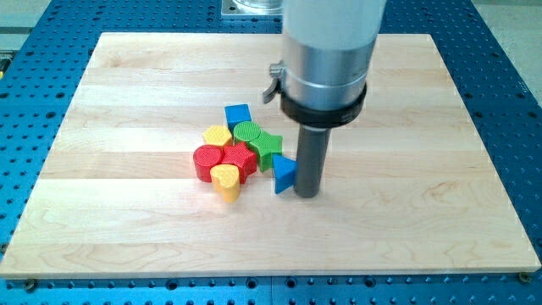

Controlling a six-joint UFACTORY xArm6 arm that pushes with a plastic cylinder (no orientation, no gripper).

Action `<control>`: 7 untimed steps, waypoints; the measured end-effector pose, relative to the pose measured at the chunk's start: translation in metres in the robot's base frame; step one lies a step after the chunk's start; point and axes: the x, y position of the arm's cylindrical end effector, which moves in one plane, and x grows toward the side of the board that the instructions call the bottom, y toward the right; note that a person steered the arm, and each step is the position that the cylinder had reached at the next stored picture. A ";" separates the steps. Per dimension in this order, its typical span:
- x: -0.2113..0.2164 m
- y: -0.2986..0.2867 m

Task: Push the triangle right to the green star

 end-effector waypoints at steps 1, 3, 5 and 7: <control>-0.016 0.023; 0.053 -0.039; 0.001 -0.074; 0.007 -0.021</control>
